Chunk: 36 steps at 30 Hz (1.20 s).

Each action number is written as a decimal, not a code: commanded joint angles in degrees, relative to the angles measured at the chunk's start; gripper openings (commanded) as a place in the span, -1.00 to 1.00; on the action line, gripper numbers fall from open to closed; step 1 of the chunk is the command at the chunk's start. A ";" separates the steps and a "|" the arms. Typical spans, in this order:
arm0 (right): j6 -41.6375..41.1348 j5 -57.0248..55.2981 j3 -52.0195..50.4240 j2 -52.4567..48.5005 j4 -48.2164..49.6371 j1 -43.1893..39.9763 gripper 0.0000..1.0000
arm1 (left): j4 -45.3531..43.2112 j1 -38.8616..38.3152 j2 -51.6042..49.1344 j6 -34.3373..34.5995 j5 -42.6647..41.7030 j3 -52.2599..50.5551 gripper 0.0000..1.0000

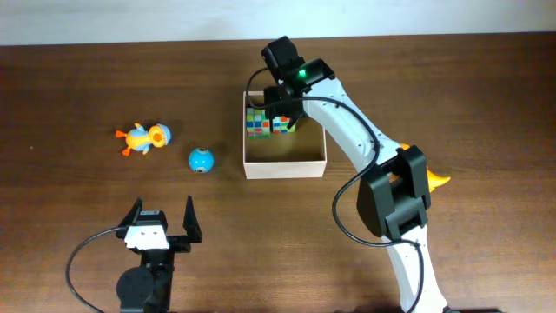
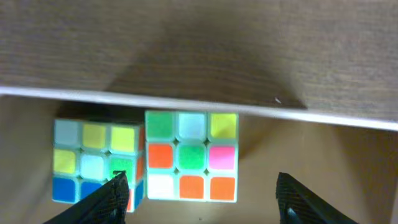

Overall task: Pack container
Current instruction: 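Carry the cube into the box beside the first cube and release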

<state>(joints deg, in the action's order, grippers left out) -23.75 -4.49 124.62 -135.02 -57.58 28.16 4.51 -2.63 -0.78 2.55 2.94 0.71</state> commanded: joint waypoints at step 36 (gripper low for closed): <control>8.50 -7.30 -2.58 -3.98 1.29 -2.95 -0.42 | 0.13 -0.33 0.44 -1.11 -0.61 -0.13 0.99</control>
<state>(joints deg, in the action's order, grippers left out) -15.81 -12.38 122.54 -137.05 -56.62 25.21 4.51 -2.63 -0.78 2.55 2.94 0.71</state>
